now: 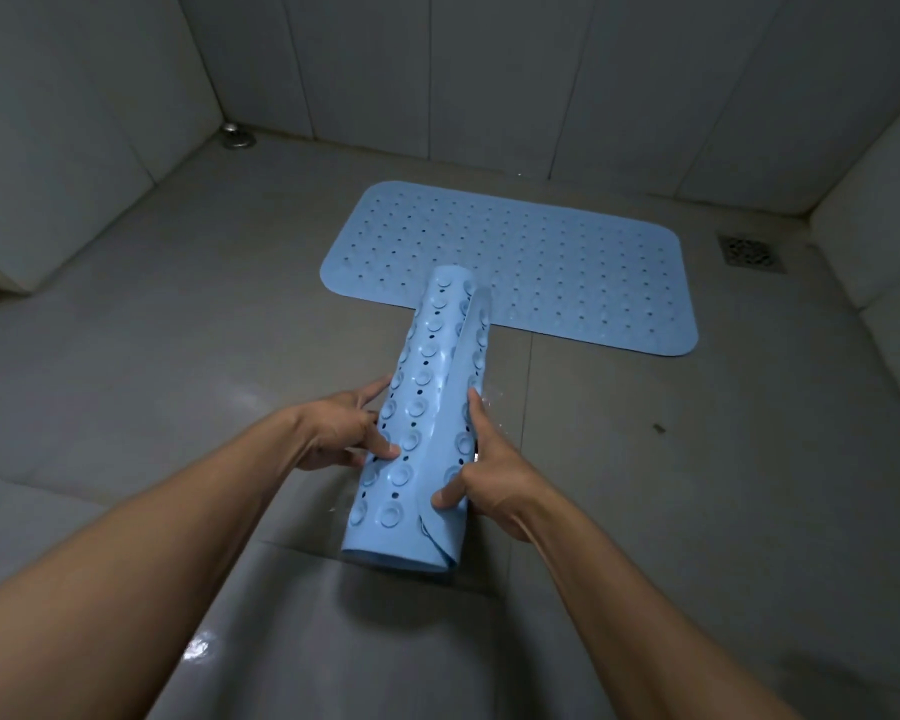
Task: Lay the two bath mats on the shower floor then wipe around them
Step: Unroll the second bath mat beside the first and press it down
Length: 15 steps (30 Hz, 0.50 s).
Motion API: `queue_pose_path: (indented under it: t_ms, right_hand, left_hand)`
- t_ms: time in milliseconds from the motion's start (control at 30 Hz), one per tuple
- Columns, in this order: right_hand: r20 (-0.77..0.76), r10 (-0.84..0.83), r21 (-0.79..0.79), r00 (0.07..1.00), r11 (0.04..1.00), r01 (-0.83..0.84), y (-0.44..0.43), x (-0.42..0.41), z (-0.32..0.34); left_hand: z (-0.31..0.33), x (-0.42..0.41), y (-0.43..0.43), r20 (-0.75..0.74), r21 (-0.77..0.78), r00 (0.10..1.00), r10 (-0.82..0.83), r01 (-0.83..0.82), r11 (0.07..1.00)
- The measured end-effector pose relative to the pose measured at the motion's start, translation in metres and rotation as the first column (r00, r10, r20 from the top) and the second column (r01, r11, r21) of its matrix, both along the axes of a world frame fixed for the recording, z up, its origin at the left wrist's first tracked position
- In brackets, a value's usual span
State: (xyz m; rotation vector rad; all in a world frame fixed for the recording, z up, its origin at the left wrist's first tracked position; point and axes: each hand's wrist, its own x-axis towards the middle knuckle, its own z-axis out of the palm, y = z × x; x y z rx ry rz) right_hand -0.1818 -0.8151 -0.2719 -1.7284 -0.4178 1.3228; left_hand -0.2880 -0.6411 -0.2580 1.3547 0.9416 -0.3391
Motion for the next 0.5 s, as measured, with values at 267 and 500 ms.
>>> queue_pose_path:
  t_ms: [267,500]
  right_hand:
    - [0.073,0.015,-0.048,0.997,0.999,-0.011,-0.003,-0.011,-0.006]
    - [0.265,-0.150,-0.113,0.953,0.976,0.185,0.020,-0.007,-0.016]
  left_hand:
    - [-0.016,0.004,-0.005,-0.032,0.060,0.999,0.001,0.001,0.998]
    - [-0.018,0.025,-0.022,0.121,0.248,0.992,0.039,-0.068,0.966]
